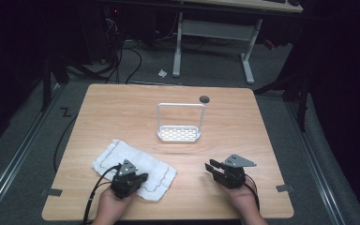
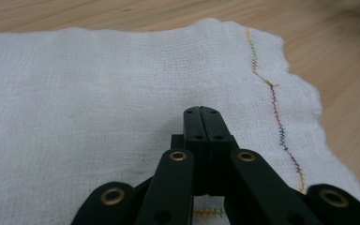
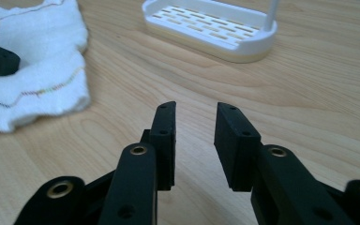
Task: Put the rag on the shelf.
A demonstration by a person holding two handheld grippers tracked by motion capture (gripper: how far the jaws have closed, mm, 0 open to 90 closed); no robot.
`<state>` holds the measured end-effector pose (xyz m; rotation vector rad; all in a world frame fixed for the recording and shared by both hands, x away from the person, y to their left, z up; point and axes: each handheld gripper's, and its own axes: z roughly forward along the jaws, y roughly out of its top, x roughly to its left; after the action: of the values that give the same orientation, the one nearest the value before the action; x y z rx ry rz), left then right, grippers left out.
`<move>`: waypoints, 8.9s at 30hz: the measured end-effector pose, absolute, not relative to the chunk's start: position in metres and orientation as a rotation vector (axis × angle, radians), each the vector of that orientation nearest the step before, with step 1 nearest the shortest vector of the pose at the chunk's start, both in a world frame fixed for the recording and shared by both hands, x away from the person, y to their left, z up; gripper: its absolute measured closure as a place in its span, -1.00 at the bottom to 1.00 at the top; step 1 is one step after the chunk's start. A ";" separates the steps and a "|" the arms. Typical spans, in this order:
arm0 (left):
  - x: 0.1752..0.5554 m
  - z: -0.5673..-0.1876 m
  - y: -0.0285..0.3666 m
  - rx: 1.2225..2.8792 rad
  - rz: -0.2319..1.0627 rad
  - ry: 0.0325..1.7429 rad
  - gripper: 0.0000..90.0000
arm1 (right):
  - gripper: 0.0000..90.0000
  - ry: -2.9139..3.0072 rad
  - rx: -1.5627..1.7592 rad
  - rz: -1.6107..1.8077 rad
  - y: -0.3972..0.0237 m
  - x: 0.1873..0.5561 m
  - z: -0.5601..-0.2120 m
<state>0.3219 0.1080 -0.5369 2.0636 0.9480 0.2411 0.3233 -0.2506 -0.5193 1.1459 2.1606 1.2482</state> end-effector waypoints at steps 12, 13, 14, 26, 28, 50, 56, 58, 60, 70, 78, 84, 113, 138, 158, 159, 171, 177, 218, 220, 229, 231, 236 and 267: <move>0.302 -0.539 0.068 2.116 0.162 0.779 1.00 | 0.88 2.323 0.933 1.272 -0.179 0.315 -0.511; 0.302 -0.539 0.068 2.115 0.167 0.776 1.00 | 0.92 2.338 0.929 1.271 -0.174 0.315 -0.512; 0.302 -0.539 0.068 2.117 0.168 0.773 1.00 | 0.94 2.349 0.930 1.259 -0.170 0.316 -0.514; 0.304 -0.538 0.070 2.118 0.148 0.778 0.99 | 1.00 2.417 0.960 1.069 -0.163 0.316 -0.535; 0.305 -0.538 0.072 2.114 0.140 0.783 0.99 | 1.00 2.427 0.969 1.081 -0.168 0.307 -0.535; 0.327 -0.537 0.118 2.006 0.193 1.020 0.72 | 1.00 2.508 0.951 1.039 -0.117 0.383 -0.525; 0.329 -0.538 0.118 1.999 0.178 1.010 0.72 | 1.00 2.498 0.958 1.076 -0.128 0.368 -0.532; 0.330 -0.539 0.115 1.999 0.167 1.007 0.72 | 1.00 2.498 0.949 1.075 -0.133 0.359 -0.532; 0.333 -0.538 0.111 2.004 0.157 0.998 0.74 | 1.00 2.490 0.941 1.085 -0.141 0.349 -0.533; 0.333 -0.539 0.067 2.058 0.079 0.856 0.76 | 1.00 2.468 0.989 1.082 -0.189 0.305 -0.534; 0.323 -0.534 0.063 2.076 0.097 0.813 0.61 | 0.99 2.469 1.028 1.102 -0.206 0.297 -0.534; 0.348 -0.522 0.084 1.956 0.226 0.903 0.23 | 0.98 2.481 1.013 1.115 -0.207 0.299 -0.534; 0.401 -0.540 0.055 1.993 0.243 1.010 0.81 | 0.40 2.347 1.166 1.217 -0.206 0.327 -0.524; 0.401 -0.540 0.055 2.001 0.250 1.004 0.78 | 0.79 2.264 1.357 1.186 -0.200 0.375 -0.539; 0.387 -0.532 0.062 1.902 0.274 0.977 0.87 | 0.92 2.229 1.226 1.198 -0.194 0.370 -0.530; 0.387 -0.531 0.062 1.895 0.262 0.970 0.87 | 0.92 2.223 1.220 1.201 -0.194 0.369 -0.529; 0.374 -0.489 0.061 1.808 0.310 0.872 0.87 | 0.92 2.103 1.152 1.286 -0.196 0.357 -0.492; 0.366 -0.460 0.065 1.750 0.333 0.827 0.87 | 0.92 2.046 1.102 1.308 -0.194 0.353 -0.471; 0.362 -0.329 0.059 1.553 0.542 0.621 0.87 | 0.92 1.757 0.850 1.468 -0.205 0.340 -0.325; 0.364 -0.329 0.059 1.554 0.541 0.621 0.87 | 0.91 1.757 0.852 1.469 -0.206 0.340 -0.324; 0.384 -0.313 0.060 1.573 0.538 0.630 0.87 | 0.92 1.740 0.876 1.462 -0.213 0.351 -0.309; 0.392 -0.310 0.059 1.569 0.550 0.632 0.87 | 0.92 1.732 0.881 1.463 -0.215 0.356 -0.304; 0.410 -0.304 0.053 1.585 0.600 0.637 0.87 | 0.92 1.725 0.898 1.448 -0.214 0.370 -0.296; 0.490 -0.292 0.051 1.674 0.629 0.751 0.86 | 0.92 1.755 1.113 1.521 -0.209 0.473 -0.300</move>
<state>0.4899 0.0509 -0.2924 1.6740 0.7512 0.6289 0.4730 -0.2088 -0.3003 1.1126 1.7553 1.5211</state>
